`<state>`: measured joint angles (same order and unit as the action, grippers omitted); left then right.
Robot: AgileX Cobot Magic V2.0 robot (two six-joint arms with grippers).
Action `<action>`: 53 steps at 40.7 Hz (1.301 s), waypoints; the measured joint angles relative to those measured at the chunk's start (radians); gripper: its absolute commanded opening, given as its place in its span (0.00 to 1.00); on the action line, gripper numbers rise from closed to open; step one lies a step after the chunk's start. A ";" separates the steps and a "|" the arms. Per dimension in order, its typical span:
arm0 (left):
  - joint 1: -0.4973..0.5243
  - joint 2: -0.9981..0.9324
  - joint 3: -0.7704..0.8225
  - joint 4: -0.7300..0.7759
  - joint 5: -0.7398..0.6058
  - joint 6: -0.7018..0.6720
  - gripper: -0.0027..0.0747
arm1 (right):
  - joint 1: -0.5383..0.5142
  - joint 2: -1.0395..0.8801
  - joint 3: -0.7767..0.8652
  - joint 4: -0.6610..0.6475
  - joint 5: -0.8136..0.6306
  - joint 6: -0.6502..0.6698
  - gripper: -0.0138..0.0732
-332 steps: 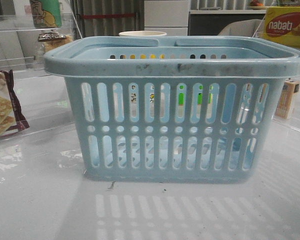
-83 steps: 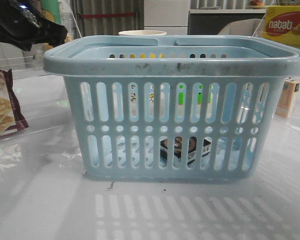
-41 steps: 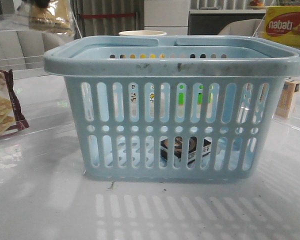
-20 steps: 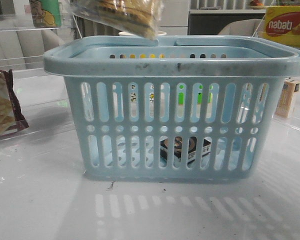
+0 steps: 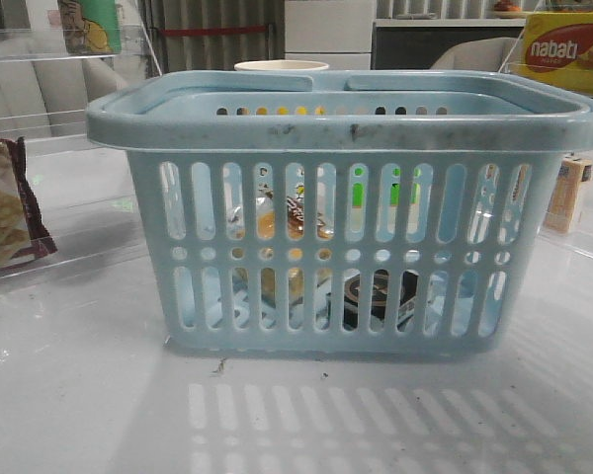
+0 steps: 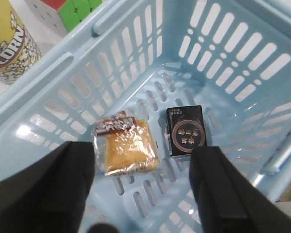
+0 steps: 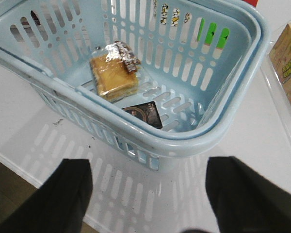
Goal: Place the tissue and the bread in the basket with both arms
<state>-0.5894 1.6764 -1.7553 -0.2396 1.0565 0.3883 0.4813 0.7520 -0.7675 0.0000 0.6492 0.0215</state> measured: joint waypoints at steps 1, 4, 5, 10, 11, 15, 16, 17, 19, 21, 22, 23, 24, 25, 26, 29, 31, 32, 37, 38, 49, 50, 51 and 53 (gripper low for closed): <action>-0.002 -0.017 0.012 0.000 0.000 -0.003 0.67 | 0.000 0.000 0.000 0.000 0.000 0.000 0.84; -0.012 -0.088 0.064 0.000 0.000 -0.009 0.67 | 0.000 0.000 0.000 0.000 0.000 0.000 0.84; -0.017 -0.115 0.090 0.000 0.000 -0.010 0.67 | 0.000 0.000 0.000 0.000 0.000 0.000 0.84; -0.033 -0.242 0.230 0.000 -0.014 -0.017 0.67 | 0.000 0.000 0.000 0.000 0.000 0.000 0.84; -0.035 -0.272 0.266 0.000 -0.020 -0.022 0.67 | 0.000 0.000 0.000 0.000 0.000 0.000 0.84; -0.039 -0.379 0.401 0.000 -0.044 -0.044 0.67 | 0.000 0.000 0.000 0.000 0.000 0.000 0.84; -0.039 -0.410 0.442 0.003 -0.053 -0.052 0.67 | 0.000 0.000 0.000 0.000 0.000 0.000 0.84; -0.039 -0.434 0.472 0.005 -0.059 -0.058 0.67 | 0.000 0.000 0.000 0.000 0.000 0.000 0.84; -0.039 -0.491 0.542 0.015 -0.083 -0.077 0.67 | 0.000 0.000 0.000 0.000 0.000 0.000 0.84; -0.039 -0.550 0.619 0.032 -0.104 -0.098 0.67 | 0.000 0.000 0.000 0.000 0.000 0.000 0.84; -0.039 -0.583 0.646 0.040 -0.112 -0.112 0.67 | 0.000 0.000 0.000 0.000 0.000 0.000 0.84; -0.039 -0.617 0.680 0.052 -0.123 -0.128 0.67 | 0.000 0.000 0.000 0.000 0.000 0.000 0.84; -0.039 -0.642 0.705 0.062 -0.129 -0.140 0.67 | 0.000 0.000 0.000 0.000 0.000 0.000 0.84; -0.039 -0.675 0.737 0.078 -0.138 -0.157 0.67 | 0.000 0.000 0.000 0.000 0.000 0.000 0.84; -0.039 -0.700 0.759 0.091 -0.146 -0.170 0.67 | 0.000 0.000 0.000 0.000 0.000 0.000 0.84; -0.040 -0.780 0.828 0.134 -0.162 -0.215 0.67 | 0.000 0.000 0.000 0.000 0.000 0.000 0.84; -0.040 -0.832 0.874 0.171 -0.164 -0.248 0.67 | 0.000 0.000 0.000 0.000 0.000 0.000 0.84; -0.040 -0.868 0.895 0.189 -0.164 -0.270 0.67 | 0.000 0.000 0.000 0.000 0.000 0.000 0.84; -0.040 -0.985 0.969 0.240 -0.164 -0.315 0.67 | 0.000 0.000 0.000 0.000 -0.004 0.000 0.84; -0.040 -1.002 0.978 0.240 -0.164 -0.318 0.67 | 0.000 0.000 0.000 0.000 -0.004 0.000 0.84; -0.040 -1.099 1.013 0.247 -0.225 -0.325 0.67 | 0.000 -0.025 0.016 -0.007 0.027 0.000 0.84; -0.040 -1.099 1.013 0.247 -0.235 -0.328 0.67 | 0.000 -0.039 0.026 -0.007 0.029 0.000 0.84; -0.040 -1.099 1.013 0.247 -0.238 -0.328 0.67 | 0.000 -0.051 0.034 -0.008 0.029 0.000 0.84; -0.040 -1.099 1.013 0.247 -0.248 -0.328 0.66 | 0.000 -0.086 0.055 -0.009 0.036 0.000 0.84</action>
<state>-0.6294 0.5775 -0.7423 0.0077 0.8089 0.0605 0.4813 0.6664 -0.7123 -0.0093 0.6852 0.0215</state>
